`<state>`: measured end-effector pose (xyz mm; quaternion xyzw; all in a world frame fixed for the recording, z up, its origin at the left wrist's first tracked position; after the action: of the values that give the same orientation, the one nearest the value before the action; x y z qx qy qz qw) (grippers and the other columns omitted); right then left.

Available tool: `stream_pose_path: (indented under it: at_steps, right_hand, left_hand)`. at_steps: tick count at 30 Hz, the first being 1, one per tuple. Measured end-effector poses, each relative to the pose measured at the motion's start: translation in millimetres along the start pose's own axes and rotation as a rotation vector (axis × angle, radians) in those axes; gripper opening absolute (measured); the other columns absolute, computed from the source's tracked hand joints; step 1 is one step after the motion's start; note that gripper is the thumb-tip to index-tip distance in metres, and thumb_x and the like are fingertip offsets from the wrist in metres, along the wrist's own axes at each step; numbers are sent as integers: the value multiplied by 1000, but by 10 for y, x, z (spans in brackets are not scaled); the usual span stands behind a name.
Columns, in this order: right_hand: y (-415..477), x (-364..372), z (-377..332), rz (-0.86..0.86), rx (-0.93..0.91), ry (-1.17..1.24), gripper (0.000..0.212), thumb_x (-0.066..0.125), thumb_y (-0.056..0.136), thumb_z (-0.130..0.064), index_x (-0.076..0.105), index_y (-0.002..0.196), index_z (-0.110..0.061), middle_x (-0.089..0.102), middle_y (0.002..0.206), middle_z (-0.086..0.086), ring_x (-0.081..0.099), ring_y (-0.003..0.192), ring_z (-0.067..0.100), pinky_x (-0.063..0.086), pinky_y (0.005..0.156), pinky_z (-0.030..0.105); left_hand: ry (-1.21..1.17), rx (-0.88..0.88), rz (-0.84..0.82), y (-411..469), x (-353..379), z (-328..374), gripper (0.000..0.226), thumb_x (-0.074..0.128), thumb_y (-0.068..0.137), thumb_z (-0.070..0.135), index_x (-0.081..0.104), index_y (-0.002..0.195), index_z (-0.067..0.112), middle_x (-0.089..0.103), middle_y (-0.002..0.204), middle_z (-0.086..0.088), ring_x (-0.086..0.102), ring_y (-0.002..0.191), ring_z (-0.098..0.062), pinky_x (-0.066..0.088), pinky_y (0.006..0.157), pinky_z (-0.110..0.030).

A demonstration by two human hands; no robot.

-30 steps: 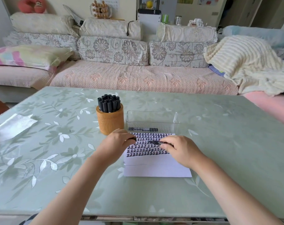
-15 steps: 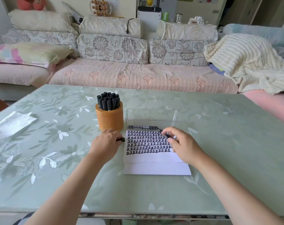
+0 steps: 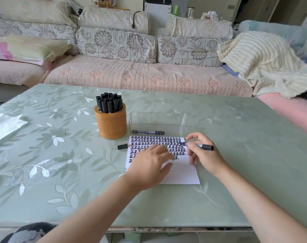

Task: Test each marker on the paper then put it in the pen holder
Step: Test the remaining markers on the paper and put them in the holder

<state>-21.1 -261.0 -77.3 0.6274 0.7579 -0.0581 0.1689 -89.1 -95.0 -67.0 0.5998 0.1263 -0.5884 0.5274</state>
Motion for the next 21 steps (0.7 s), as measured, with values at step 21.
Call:
stream_pose_path:
  at_steps: [21]
  right_hand:
    - [0, 53, 248, 55, 54, -140, 35, 72, 77, -8, 50, 56, -25, 55, 50, -5, 44, 43, 17, 36, 47, 25]
  left_hand:
    - [66, -51, -63, -72, 254, 63, 22, 49, 89, 43, 65, 101, 35, 53, 93, 9, 48, 84, -18, 46, 68, -35]
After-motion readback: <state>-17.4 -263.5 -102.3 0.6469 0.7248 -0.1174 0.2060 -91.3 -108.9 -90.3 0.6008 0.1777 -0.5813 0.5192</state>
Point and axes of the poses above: each hand's wrist, its own y-axis towards the middle knuckle, its own x-axis out of the palm, z = x × y, the point moved 8 cm from there along y, towards the middle knuckle
